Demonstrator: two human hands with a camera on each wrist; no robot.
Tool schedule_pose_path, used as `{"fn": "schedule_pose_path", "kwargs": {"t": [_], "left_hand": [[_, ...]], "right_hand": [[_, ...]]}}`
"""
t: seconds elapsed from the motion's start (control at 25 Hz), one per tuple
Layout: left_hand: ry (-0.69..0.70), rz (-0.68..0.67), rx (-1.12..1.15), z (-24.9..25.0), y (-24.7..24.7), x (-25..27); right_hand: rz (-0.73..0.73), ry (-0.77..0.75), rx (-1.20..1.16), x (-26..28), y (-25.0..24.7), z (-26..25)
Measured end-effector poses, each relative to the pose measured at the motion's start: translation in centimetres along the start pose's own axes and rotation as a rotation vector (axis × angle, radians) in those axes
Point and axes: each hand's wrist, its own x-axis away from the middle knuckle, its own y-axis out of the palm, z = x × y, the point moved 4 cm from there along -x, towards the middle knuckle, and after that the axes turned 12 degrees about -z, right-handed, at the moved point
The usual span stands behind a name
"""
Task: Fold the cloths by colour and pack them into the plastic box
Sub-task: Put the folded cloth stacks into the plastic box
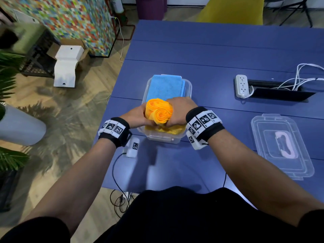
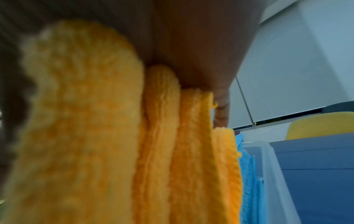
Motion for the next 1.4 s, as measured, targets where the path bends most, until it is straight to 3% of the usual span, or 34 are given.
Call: {"fn": "schedule_pose_path", "kwargs": {"t": [0.16,0.28,0.52,0.72,0.88,1.0,1.24,1.4], "left_hand": [[-0.205,-0.095,-0.508,1.8,0.1,-0.2],[-0.287,-0.126,-0.584,1.7,0.0,-0.5],[-0.442,-0.283,-0.724,1.0,1.3,-1.7],[-0.542,-0.391,-0.778,1.6,1.9,-3.0],[-0.659,-0.555,-0.773,1.1,2.7,-3.1],[-0.703,-0.519,-0.786,1.8,2.3,-3.2],[-0.685,-0.554,-0.682,1.0,3.6,-3.8],[-0.57,-0.513,-0.542,1.2,3.2,-3.4]], "right_hand": [[-0.017,-0.104,-0.08,0.3,0.7,0.2],[-0.02,-0.121,-0.175,0.5,1.3,0.4],[-0.109,-0.096,-0.072,-0.6,2.5,1.0],[-0.147,-0.012,0.089,-2.2,3.4,1.1],[-0.173,-0.01,0.105,-2.4,3.8,1.4],[-0.158,-0.024,0.05,-1.7,3.9,1.5],[-0.17,0.023,0.099,-1.3,5.1,1.4],[-0.201,0.056,0.157,-1.7,5.1,0.6]]}}
